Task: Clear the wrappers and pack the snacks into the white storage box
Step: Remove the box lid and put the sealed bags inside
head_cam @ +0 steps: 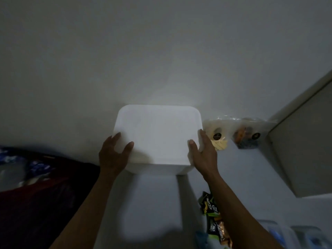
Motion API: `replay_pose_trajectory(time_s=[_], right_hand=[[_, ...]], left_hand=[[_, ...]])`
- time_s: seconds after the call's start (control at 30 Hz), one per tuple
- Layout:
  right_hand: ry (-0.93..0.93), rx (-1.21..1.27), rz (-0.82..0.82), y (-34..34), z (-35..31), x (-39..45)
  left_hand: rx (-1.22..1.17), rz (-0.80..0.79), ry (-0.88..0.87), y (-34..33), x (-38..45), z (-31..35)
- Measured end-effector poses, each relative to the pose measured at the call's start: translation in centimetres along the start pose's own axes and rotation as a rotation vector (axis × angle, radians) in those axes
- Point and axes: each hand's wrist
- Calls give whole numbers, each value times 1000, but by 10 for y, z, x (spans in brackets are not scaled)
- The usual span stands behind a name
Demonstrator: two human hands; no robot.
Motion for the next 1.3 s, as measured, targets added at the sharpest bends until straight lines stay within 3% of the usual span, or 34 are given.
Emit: replay_pose_trajectory(time_s=[0.47,0.63,0.8,1.03,1.3], right_hand=[[37,59,87,3,-22,-24],[80,82,133,18,-30,-82],[83,107,150,27,-7,-166],[10,69,123,13,65,-267],[-143,-51,13,-19,153,-282]], left_hand=[[-79,147,-66,28,-15,15],[-35,173,-181,71,-63,28],[-143,167,-233,115,-139,14],[-103,46,-85,139,-238,-40],[18,-169,85,89,-283,-110]])
Point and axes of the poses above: each hand's wrist, its own x-axis towards the middle knuckle, its own y-axis out of the back of the hand, z = x × y, and after that the axes turned 12 degrees about -y, right-handed
